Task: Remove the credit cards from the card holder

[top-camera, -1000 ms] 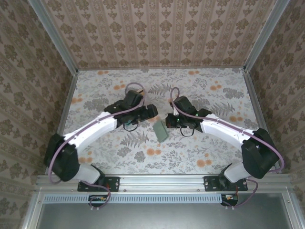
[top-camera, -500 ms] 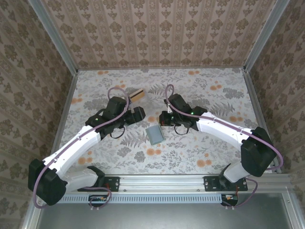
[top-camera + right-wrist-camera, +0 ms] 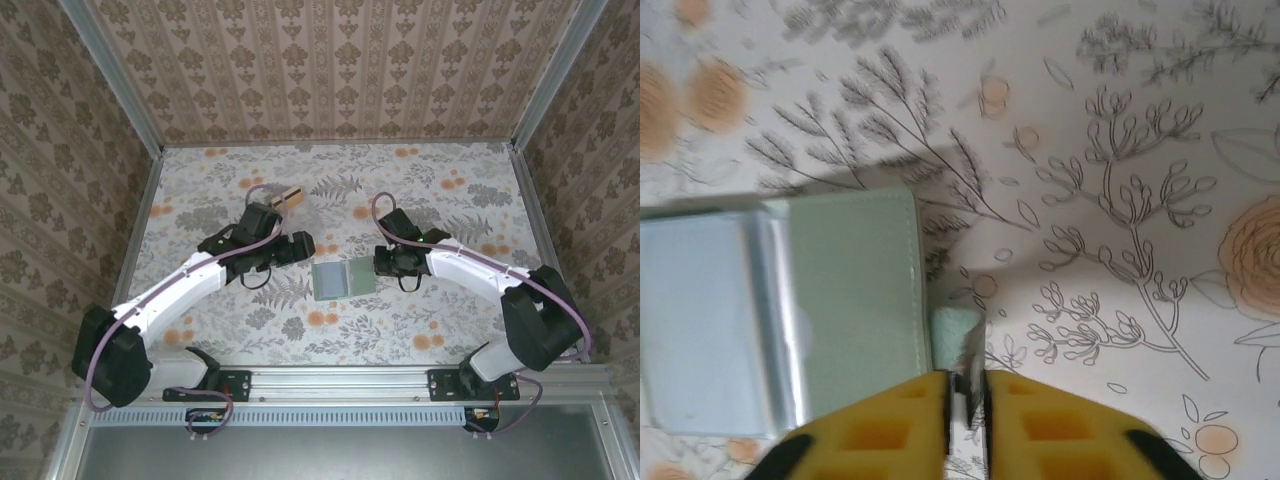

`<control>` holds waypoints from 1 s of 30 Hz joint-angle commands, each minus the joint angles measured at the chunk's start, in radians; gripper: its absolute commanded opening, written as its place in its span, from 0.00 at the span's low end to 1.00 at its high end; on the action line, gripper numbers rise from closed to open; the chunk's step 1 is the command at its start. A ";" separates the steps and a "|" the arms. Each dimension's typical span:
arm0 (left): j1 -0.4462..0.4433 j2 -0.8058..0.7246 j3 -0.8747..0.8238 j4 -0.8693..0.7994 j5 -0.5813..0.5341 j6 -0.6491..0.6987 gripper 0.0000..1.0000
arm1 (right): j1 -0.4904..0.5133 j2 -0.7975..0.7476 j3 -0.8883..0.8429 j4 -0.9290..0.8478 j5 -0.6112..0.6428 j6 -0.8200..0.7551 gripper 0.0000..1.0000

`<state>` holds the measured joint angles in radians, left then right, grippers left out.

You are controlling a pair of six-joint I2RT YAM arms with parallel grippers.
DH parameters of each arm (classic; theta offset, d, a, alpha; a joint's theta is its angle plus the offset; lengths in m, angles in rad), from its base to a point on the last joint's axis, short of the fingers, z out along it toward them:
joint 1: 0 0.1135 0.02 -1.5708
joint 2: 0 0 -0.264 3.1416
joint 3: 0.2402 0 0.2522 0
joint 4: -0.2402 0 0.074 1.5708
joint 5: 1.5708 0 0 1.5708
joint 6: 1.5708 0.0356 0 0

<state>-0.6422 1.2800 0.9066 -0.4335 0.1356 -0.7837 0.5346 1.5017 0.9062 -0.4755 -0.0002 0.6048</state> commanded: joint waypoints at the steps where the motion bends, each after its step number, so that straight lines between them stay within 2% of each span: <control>1: -0.019 0.033 0.044 0.012 0.027 0.035 0.95 | -0.002 0.028 -0.015 0.022 -0.036 -0.013 0.28; 6: -0.039 0.083 0.055 0.024 0.057 0.041 0.93 | -0.002 0.076 0.002 0.067 -0.089 0.000 0.28; 8: -0.040 0.113 0.052 0.039 0.087 0.034 0.90 | -0.002 0.102 0.009 0.073 -0.095 0.000 0.23; 13: -0.044 0.177 0.034 0.097 0.151 0.013 0.78 | -0.002 0.136 0.004 0.093 -0.106 0.000 0.20; 19: -0.051 0.253 0.010 0.175 0.202 -0.021 0.61 | 0.001 0.150 -0.015 0.113 -0.124 0.012 0.11; 30: -0.052 0.345 -0.012 0.206 0.210 -0.048 0.55 | 0.005 0.140 -0.029 0.120 -0.130 0.025 0.11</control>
<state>-0.6926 1.6028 0.9043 -0.2481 0.3260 -0.8124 0.5346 1.6451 0.8944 -0.3645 -0.1135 0.6098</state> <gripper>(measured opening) 0.555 0.114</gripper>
